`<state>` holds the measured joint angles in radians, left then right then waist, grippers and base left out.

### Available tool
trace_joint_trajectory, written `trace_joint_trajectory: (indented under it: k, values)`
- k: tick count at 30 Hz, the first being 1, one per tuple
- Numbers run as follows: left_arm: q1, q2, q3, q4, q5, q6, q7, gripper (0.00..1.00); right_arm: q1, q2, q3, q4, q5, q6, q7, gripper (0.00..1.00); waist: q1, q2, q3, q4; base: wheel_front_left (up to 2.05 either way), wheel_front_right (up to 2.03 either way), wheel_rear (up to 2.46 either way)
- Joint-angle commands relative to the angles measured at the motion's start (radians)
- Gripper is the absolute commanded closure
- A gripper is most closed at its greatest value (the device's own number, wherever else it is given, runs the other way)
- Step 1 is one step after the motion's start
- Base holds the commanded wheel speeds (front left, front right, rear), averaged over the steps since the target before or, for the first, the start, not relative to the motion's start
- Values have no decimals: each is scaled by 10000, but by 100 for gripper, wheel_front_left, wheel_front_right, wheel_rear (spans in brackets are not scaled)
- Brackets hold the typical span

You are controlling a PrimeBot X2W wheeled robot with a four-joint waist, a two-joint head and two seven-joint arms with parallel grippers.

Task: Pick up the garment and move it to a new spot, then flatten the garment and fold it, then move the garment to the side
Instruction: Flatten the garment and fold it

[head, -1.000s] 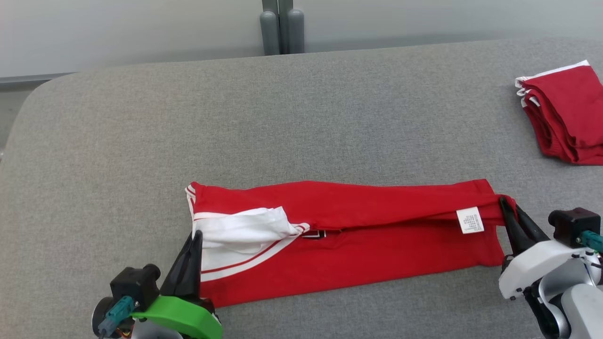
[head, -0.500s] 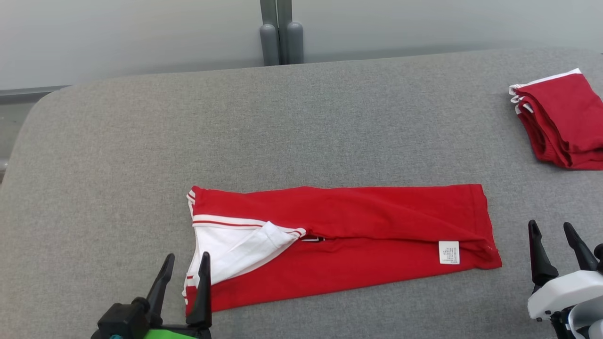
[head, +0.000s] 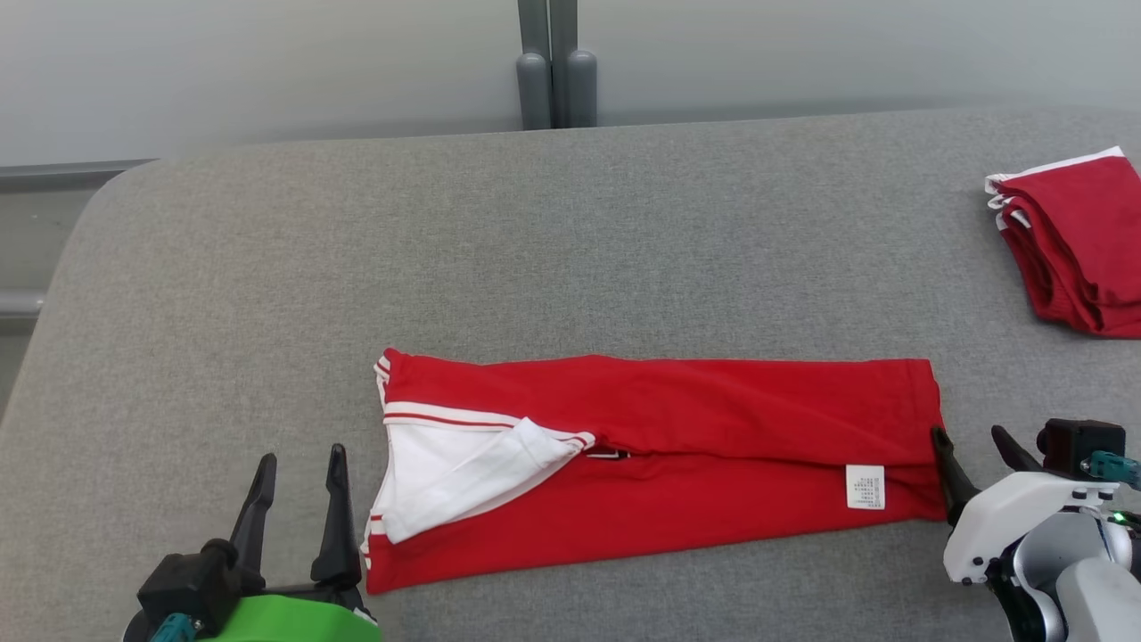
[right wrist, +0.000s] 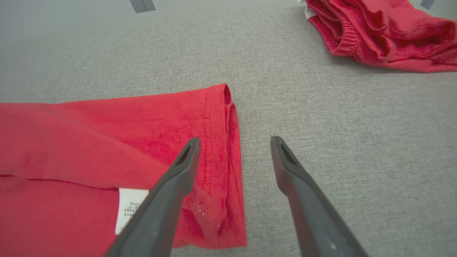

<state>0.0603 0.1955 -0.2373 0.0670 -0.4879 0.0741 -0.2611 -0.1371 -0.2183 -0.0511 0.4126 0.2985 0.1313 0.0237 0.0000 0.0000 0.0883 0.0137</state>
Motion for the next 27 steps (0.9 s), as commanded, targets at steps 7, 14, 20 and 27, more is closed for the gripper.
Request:
trace_joint_trajectory:
  k: [7, 14, 20, 27]
  values:
    - [-93, -51, 479, 167, -88, 109, -48, 0, -440, 11, 172, 1179, -79, -12, 519, 0, 0, 0, 135, 203, 0, 0, 0]
    - [-90, -100, 799, 233, 60, 58, -48, 0, -707, 162, 571, 1931, 175, -11, 866, 0, 0, 0, 182, 200, 0, 0, 0]
    - [-140, -168, 1026, 215, 300, 25, -48, 0, -1024, 234, 867, 2320, 439, -4, 990, 80, 0, 0, 212, 102, 0, 0, 0]
    - [-121, -303, 1213, 188, 507, -32, -43, 0, -1631, -140, 877, 2361, 718, -17, 703, 100, 0, 0, 210, -161, 0, 0, 0]
